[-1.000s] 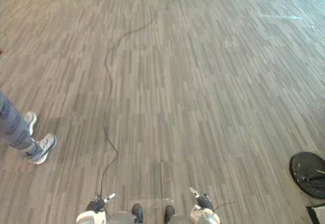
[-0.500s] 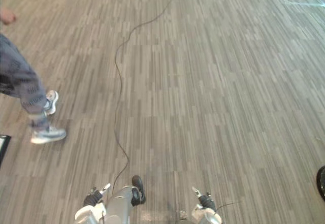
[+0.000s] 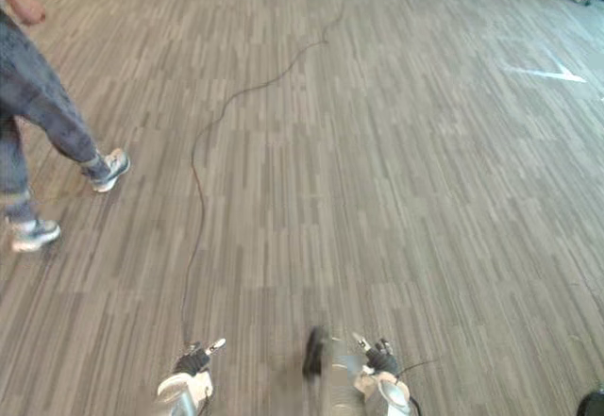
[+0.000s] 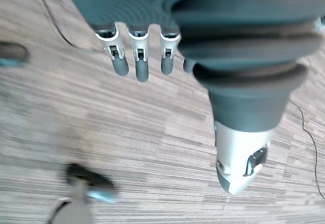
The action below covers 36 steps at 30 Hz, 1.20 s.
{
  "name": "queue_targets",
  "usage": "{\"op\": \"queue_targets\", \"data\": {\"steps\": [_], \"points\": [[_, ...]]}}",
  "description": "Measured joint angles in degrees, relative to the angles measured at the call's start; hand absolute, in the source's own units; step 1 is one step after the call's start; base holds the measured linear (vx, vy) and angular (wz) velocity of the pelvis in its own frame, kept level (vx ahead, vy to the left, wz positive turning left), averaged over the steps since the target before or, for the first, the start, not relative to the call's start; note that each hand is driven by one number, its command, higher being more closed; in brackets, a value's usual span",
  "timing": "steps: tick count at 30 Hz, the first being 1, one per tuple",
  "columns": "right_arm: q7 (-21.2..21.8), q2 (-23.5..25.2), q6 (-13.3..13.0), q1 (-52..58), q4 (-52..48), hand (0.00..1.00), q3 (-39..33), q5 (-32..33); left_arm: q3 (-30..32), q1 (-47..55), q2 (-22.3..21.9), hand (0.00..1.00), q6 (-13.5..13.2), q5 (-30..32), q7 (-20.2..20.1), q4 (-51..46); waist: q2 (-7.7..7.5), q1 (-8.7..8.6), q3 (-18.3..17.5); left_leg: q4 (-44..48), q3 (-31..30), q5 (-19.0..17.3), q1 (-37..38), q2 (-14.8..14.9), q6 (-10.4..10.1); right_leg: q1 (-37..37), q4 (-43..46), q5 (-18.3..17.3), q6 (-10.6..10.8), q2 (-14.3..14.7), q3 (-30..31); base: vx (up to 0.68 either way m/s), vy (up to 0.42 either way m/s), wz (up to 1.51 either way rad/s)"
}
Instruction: Pick up cushions and gather them together orderly.
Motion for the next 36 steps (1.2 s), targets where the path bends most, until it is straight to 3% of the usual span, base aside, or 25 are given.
{"op": "queue_targets", "data": {"steps": [1, 2, 3, 5, 7, 10, 11, 12, 14, 15, 16, 18, 20, 21, 22, 23, 24, 25, 27, 30, 32, 33, 34, 35, 36], "points": [[0.0, -0.1, 0.0, -0.1, -0.5, 0.0, -1.2, -0.2, 0.4, -0.1, -0.6, 0.0, 0.0, 0.5, 0.0, 0.1, 1.27, -0.1, 0.1, 7.1, -2.3, 3.5, -2.1, 2.1, -0.7, 0.1, 4.5, -5.1, -0.6, 0.9, -0.4, 0.65, -0.321, -0.03], [0.1, 0.0, 0.1, -0.3, -0.4, 0.0, -1.7, -0.2, 0.9, 0.0, -0.6, 0.0, 0.0, 1.0, -0.1, 0.1, 1.41, -0.1, 0.1, 14.6, -4.0, 6.1, -5.0, 3.5, -0.2, 0.9, 5.5, -7.3, -1.1, 1.5, -0.3, 0.79, -0.402, -0.1], [0.0, 0.2, 0.2, -0.5, -0.4, 0.0, -2.0, -0.2, 1.8, -0.1, -0.6, 0.0, 0.1, 1.5, -0.1, 0.0, 1.89, 0.05, 0.3, 26.2, -7.1, 11.6, -9.9, 5.6, 0.7, 3.2, 5.0, -9.1, -1.9, 2.8, -0.3, 0.65, -0.279, -0.33], [-0.3, 0.8, 0.1, -0.4, -0.3, 0.0, -1.8, 0.1, 3.7, 0.3, -0.7, 0.0, 0.1, 1.6, 0.0, -1.2, 2.07, 0.83, 1.1, 49.1, -9.6, 11.1, -19.9, 9.8, -1.2, 11.5, 0.6, -11.1, -3.5, 7.1, 0.2, 0.68, -0.218, -0.51], [-0.5, 2.2, 0.1, 0.0, -0.3, 0.0, -1.1, 0.5, 4.1, 0.6, -0.4, 0.0, -0.1, 1.5, -0.1, -3.7, 0.19, 1.28, 1.7, 55.0, -7.7, 8.0, -25.9, 9.9, -0.2, 19.9, -4.4, -12.4, -4.0, 8.2, 1.9, 0.58, -0.113, -0.36], [-0.6, 3.6, 0.1, 0.1, -0.3, 0.0, 0.8, 2.0, 4.1, 0.7, -0.4, 0.0, -0.3, 1.4, -0.2, -6.1, -0.81, 2.43, 1.3, 48.5, -3.5, 4.0, -35.8, 9.2, 1.5, 29.1, -12.1, -13.2, -3.0, 8.9, 5.4, 0.58, -0.018, -0.54], [-0.6, 4.0, 0.2, 0.1, -0.3, 0.0, 0.8, 2.2, 4.0, 0.6, -0.4, 0.0, -0.3, 1.4, -0.2, -6.4, -0.82, 3.04, 1.2, 42.4, -2.5, 3.2, -37.7, 8.1, 1.5, 31.4, -13.8, -13.4, -2.6, 8.7, 7.0, 0.58, 0.108, -0.78], [-0.7, 4.5, 0.2, -0.4, -0.2, 0.0, 0.6, 2.2, 4.1, 0.6, -0.6, 0.0, -1.1, 0.9, -0.2, -6.4, -0.77, 3.89, 1.2, 30.1, -3.0, 3.0, -39.3, 4.9, 1.7, 34.8, -15.8, -13.9, -1.8, 7.6, 9.6, 0.59, 0.143, -0.83], [-0.8, 5.1, 0.1, -0.5, -0.2, 0.0, 0.0, 2.2, 4.1, 0.5, -0.7, 0.0, -1.5, 0.2, -0.2, -6.5, -1.08, 4.42, 1.3, 19.1, -4.7, 5.0, -39.8, 1.7, 0.8, 37.5, -17.0, -15.3, -0.5, 5.9, 11.9, 0.54, 0.222, -0.76], [-0.9, 5.2, 0.0, -0.5, 0.0, 0.0, 0.2, 2.1, 4.1, 0.6, -0.7, 0.0, -1.7, 0.0, -0.2, -6.4, -1.0, 4.57, 1.2, 12.5, -6.7, 9.5, -40.4, -0.1, -0.2, 38.7, -17.4, -17.1, 0.4, 4.9, 13.9, 0.57, 0.312, -0.98], [-1.0, 5.2, 0.1, -0.5, 0.7, 0.0, 0.3, 2.1, 3.7, 1.0, -0.5, 0.0, -2.0, -0.6, -0.2, -6.0, -1.52, 4.74, 0.3, 12.4, -7.4, 14.5, -40.0, -1.1, -0.4, 39.5, -17.8, -18.1, 0.7, 4.0, 16.5, 0.57, 0.327, -0.96], [-0.5, 5.4, 0.2, -0.5, 2.1, 0.0, 1.6, 2.0, 3.7, 1.0, 1.0, 0.0, -2.1, -0.8, -0.3, -5.5, -3.5, 4.18, -1.2, 14.8, -4.9, 9.8, -39.9, -2.2, 2.6, 37.1, -14.6, -15.9, 0.0, 1.6, 20.5, 0.65, 0.38, -0.74], [-0.4, 5.8, 0.2, 0.7, 2.2, 0.0, 1.2, 1.4, 3.7, 1.0, 2.0, 0.0, -2.1, -0.9, -0.6, -5.3, -5.6, 4.75, -1.7, 17.4, -1.8, 5.9, -37.2, -2.7, 4.2, 33.4, -2.7, -14.7, 3.4, 0.4, 23.2, 0.6, 0.331, -0.6], [-0.3, 5.6, 0.2, 1.0, 2.2, 0.0, 1.2, 0.1, 3.6, 1.1, 2.7, 0.0, -2.1, -1.5, -0.6, -4.7, -6.69, 4.5, -1.6, 17.3, -0.2, 4.0, -33.8, -3.6, 5.0, 28.9, 9.1, -11.5, 8.7, -0.5, 23.9, 0.58, 0.263, -0.6], [-0.3, 5.4, 0.2, 1.1, 2.1, 0.0, 1.3, -0.2, 3.6, 1.0, 3.0, 0.0, -1.9, -2.1, -0.5, -4.1, -6.71, 3.98, -1.5, 16.9, 0.7, 2.4, -30.3, -3.9, 5.3, 24.2, 20.9, -8.0, 14.9, -0.7, 23.9, 0.52, 0.187, -0.58], [-0.1, 5.3, -0.3, 1.0, 1.6, 0.0, 1.5, -0.2, 3.6, 1.0, 3.1, 0.0, -1.3, -2.5, -0.4, -3.1, -6.35, 3.53, -1.2, 16.7, 1.0, 1.5, -27.0, -4.0, 5.9, 20.5, 30.4, -7.3, 16.0, -1.0, 22.2, 0.47, 0.11, -0.52], [0.0, 5.3, -0.3, 1.0, 0.5, 0.0, 1.5, -0.2, 3.3, 1.0, 3.0, 0.0, -1.0, -3.0, -0.4, -2.6, -6.02, 3.26, -1.0, 15.5, 2.1, 1.4, -23.5, -3.9, 6.2, 17.5, 35.4, -8.1, 14.2, -1.8, 19.5, 0.57, 0.109, -0.54], [0.1, 5.3, -0.3, 1.1, -0.2, 0.0, 1.4, -0.3, 2.7, 1.0, 2.7, 0.0, -0.9, -3.2, -0.3, -1.9, -5.58, 3.3, -1.0, 12.4, 3.3, 1.3, -18.7, -3.6, 6.1, 14.2, 37.4, -9.7, 10.7, -2.9, 14.5, 0.57, 0.079, -0.56], [0.2, 5.4, -0.4, 0.7, -1.0, 0.0, 1.4, -0.4, 1.8, 1.0, 2.4, 0.0, -0.9, -3.6, -0.3, -1.8, -4.61, 3.21, -1.3, 8.2, 5.2, 1.0, -13.2, -2.0, 5.6, 9.3, 34.5, -11.8, 7.9, -3.7, 6.9, 0.48, 0.036, -0.44], [0.3, 4.6, -0.5, 0.4, -1.8, 0.0, 0.3, -2.2, 1.2, 0.7, 2.2, 0.0, -0.6, -4.2, -0.4, 0.1, -4.32, 2.61, -1.1, 1.8, 8.0, 0.7, -5.8, -1.1, 5.0, 3.6, 15.9, -11.9, 5.3, -4.1, -2.6, 0.51, -0.09, -0.28], [0.4, 3.2, -0.2, 0.5, -0.5, 0.0, 0.4, -2.4, -0.5, 1.1, 2.6, 0.0, -0.2, -4.1, -0.5, 0.8, -4.62, 1.58, -1.2, -1.2, 8.2, 0.9, -1.3, -2.3, 4.7, 3.7, -4.3, -4.1, 2.9, -2.6, -5.0, 0.58, -0.196, -0.04], [0.5, 2.7, -0.1, 0.7, 0.7, 0.0, 0.4, -2.5, -0.5, 1.3, 2.9, 0.0, -0.1, -4.0, -0.5, 1.0, -4.83, 0.77, -1.2, -2.0, 7.5, 1.4, 0.6, -3.3, 3.1, 4.4, -8.4, 5.0, -1.5, -2.1, -3.7, 0.72, -0.207, -0.26], [0.7, 0.5, 0.4, -0.1, 1.4, 0.0, 0.3, -2.5, -0.2, 1.1, 2.0, 0.0, 0.0, -4.0, -0.5, 2.0, -1.61, 0.88, -1.0, -2.4, 7.2, 3.5, 2.3, -1.0, -0.3, 4.3, -5.2, 3.7, -2.9, -0.1, -3.7, 0.59, -0.168, -0.39], [0.8, -0.3, 0.4, -0.4, 2.0, 0.0, 0.0, -2.5, -0.2, 0.7, 1.4, 0.0, 0.0, -2.7, -0.7, 2.2, -0.86, 0.58, -0.8, -1.0, 5.3, 7.6, 2.2, -0.8, -4.2, 2.9, -0.8, -1.0, -3.3, 0.1, -3.2, 0.68, -0.236, -0.51], [1.0, -0.5, 0.7, -0.2, 2.2, 0.0, -0.5, -2.1, 0.0, 0.5, 1.0, 0.0, 0.0, -2.1, -0.6, 2.1, -0.28, 0.15, -0.8, 0.7, 4.0, 9.8, 2.1, -0.2, -5.4, 2.8, 1.4, -3.7, -3.8, 0.6, -3.2, 0.57, -0.279, -0.35]]}}
